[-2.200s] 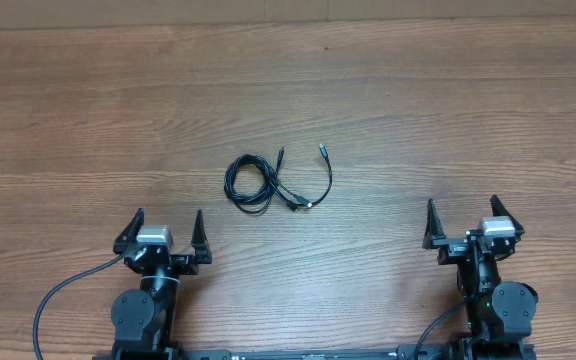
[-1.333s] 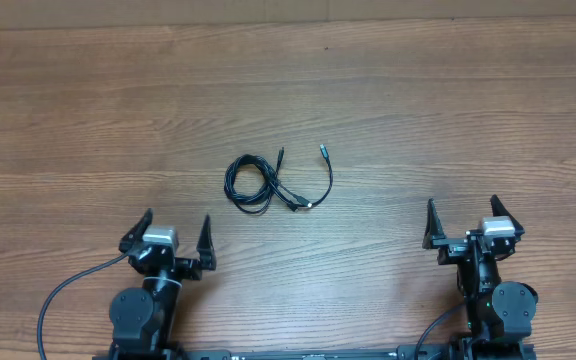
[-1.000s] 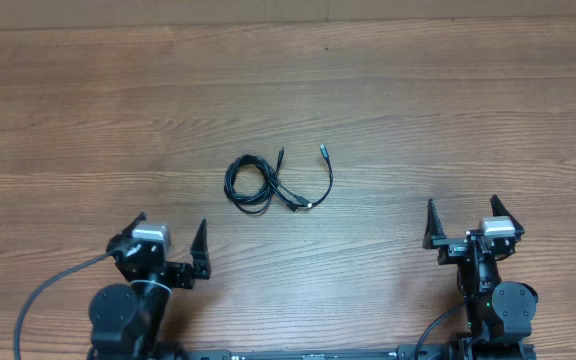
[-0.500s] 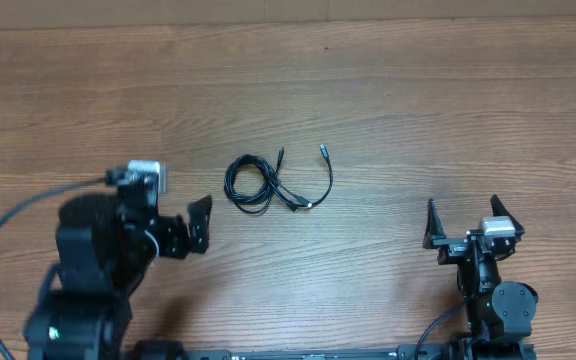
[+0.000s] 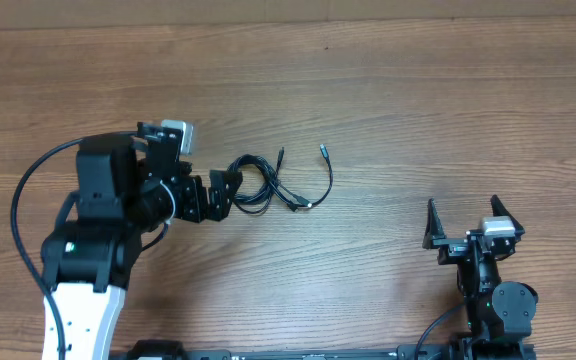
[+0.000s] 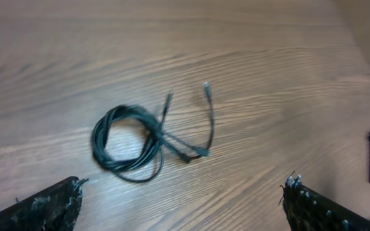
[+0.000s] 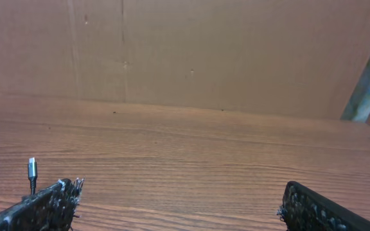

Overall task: Untangle cables
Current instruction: 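Reach the left gripper forward to the black cable bundle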

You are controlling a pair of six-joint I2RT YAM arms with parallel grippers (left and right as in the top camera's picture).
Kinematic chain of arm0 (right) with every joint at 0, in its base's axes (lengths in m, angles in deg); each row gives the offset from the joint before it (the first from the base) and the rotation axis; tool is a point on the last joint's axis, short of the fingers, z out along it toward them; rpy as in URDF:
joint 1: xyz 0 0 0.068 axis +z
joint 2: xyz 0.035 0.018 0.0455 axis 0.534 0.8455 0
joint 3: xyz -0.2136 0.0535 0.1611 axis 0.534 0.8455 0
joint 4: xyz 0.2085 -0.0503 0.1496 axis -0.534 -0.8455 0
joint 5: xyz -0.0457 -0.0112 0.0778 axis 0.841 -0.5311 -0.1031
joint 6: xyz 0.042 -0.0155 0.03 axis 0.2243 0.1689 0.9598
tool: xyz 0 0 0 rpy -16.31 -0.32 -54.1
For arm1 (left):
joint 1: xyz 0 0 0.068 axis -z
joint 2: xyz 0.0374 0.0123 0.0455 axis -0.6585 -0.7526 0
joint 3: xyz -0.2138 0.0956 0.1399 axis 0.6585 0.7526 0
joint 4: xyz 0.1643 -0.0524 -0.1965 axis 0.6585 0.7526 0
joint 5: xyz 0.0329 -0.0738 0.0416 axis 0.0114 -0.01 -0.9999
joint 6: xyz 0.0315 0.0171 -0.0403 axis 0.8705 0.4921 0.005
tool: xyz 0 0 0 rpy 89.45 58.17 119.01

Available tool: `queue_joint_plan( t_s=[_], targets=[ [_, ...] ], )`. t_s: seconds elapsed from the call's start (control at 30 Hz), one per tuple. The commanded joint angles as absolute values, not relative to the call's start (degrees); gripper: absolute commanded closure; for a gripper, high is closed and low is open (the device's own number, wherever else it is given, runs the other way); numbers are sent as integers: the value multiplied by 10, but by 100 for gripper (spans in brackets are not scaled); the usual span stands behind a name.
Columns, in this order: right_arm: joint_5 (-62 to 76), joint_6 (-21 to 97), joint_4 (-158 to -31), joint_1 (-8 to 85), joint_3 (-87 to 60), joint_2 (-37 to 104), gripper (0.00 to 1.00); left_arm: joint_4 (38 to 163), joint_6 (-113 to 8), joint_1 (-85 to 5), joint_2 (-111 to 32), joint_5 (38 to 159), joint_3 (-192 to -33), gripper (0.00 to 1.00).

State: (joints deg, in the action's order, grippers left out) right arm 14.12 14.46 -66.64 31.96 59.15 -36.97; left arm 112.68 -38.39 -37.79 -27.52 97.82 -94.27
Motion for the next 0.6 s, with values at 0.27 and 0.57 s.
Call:
queue_joint_plan(
  t_s=[0.27, 0.57],
  targets=[
    [145, 142, -663, 322, 598, -374, 0, 1144, -523, -348, -413, 805, -953, 22],
    [145, 142, -663, 322, 598, -374, 0, 1148, -810, -273, -538, 748, -953, 24]
  ],
)
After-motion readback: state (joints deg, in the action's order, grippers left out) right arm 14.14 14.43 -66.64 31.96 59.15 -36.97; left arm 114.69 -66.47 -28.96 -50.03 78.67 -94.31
